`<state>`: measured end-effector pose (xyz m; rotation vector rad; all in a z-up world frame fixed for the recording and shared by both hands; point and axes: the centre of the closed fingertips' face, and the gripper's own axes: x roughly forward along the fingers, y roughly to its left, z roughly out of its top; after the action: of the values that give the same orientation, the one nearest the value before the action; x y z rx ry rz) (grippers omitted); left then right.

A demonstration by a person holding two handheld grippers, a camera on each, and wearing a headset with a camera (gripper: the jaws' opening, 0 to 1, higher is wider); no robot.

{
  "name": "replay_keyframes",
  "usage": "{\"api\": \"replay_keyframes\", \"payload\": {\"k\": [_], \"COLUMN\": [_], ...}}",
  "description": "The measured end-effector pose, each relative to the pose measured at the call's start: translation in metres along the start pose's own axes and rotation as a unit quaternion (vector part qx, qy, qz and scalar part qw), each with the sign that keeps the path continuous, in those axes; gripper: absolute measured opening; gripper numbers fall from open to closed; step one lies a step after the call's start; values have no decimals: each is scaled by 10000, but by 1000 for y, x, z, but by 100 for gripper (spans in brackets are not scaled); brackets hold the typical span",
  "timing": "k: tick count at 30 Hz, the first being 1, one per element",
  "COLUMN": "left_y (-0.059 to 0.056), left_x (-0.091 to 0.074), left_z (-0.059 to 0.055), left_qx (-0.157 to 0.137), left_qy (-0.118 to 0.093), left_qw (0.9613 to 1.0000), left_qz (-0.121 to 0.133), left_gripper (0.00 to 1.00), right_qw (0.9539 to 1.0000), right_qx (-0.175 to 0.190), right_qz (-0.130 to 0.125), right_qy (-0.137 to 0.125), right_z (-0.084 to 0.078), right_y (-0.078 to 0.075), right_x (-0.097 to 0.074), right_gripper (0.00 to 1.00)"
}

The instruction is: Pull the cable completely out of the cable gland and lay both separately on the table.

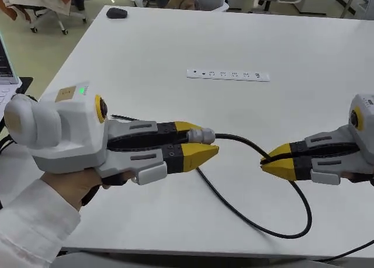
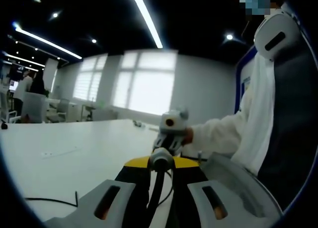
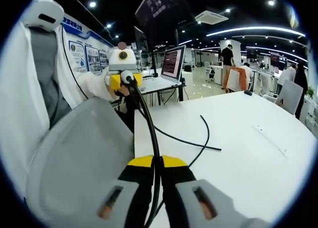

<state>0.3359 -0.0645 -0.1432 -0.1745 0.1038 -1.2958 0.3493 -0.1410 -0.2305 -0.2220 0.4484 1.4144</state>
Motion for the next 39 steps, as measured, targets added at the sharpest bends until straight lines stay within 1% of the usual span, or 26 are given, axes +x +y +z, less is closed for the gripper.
{"api": "replay_keyframes", "payload": {"k": [4, 6, 10, 15, 21, 24, 27, 29, 31, 33, 36, 38, 39], "left_y": [0, 1, 1, 2, 4, 4, 4, 5, 5, 4, 2, 0, 0], "left_x": [0, 0, 1, 1, 1, 2, 4, 6, 8, 10, 14, 16, 16], "left_z": [1, 1, 0, 0, 2, 1, 1, 0, -2, -3, -5, -7, -7], "left_qx": [-11, -27, -52, -81, -101, -81, -90, -104, -116, -122, -142, -139, -131], "left_qy": [-5, -13, -11, -29, -95, -41, -40, -44, -29, -24, 2, 39, 49], "left_qw": [10000, 10000, 10000, 10000, 9999, 9999, 9999, 9999, 9999, 9999, 9999, 9999, 9998], "left_qz": [8, 15, 28, 47, 66, 54, 45, 39, 30, 0, -54, -91, -103], "left_gripper": [17, 17, 17, 17, 17, 17, 17, 17, 17, 17, 17, 17, 17], "right_qw": [9999, 9998, 9997, 9996, 9995, 9995, 9995, 9995, 9992, 9979, 9957, 9930, 9922], "right_qx": [84, 110, 116, 51, -46, -124, -179, -212, -285, -530, -712, -874, -922], "right_qz": [-79, -109, -152, -148, -123, -129, -200, -230, -207, -136, -16, 101, 143], "right_qy": [113, 150, 174, 220, 279, 274, 163, 11, -161, -361, -588, -787, -830], "right_z": [-10, -12, -12, -12, -9, -5, 3, 14, 28, 46, 67, 84, 89], "right_y": [-3, -4, -4, -3, 0, 2, 0, 0, 3, 8, 16, 24, 26], "right_x": [-1, -2, -3, -4, -5, -4, -6, -8, -9, -10, -9, -6, -5], "right_gripper": [3, 3, 3, 3, 3, 5, 11, 12, 13, 15, 16, 16, 16]}}
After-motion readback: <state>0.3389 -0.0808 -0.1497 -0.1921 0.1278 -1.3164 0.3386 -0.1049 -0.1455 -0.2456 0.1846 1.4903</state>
